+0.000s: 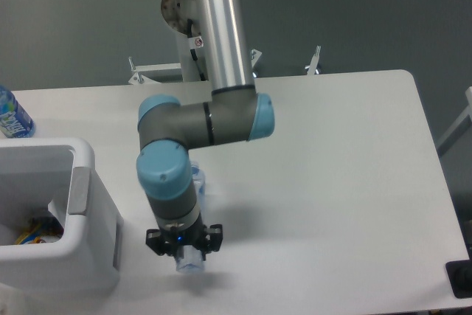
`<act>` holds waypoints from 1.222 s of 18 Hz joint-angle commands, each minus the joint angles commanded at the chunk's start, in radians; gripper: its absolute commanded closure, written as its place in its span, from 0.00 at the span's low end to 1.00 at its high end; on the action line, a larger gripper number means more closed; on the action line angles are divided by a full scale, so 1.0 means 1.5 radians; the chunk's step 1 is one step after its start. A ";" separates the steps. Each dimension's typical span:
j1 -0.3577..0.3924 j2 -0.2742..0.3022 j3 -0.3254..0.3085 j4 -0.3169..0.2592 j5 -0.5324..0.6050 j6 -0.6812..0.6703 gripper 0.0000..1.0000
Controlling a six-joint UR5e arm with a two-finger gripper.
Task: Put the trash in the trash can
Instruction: 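Lift the bottle and carry it over the white bin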
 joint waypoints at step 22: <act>0.061 0.105 0.121 0.063 -0.021 -0.164 0.45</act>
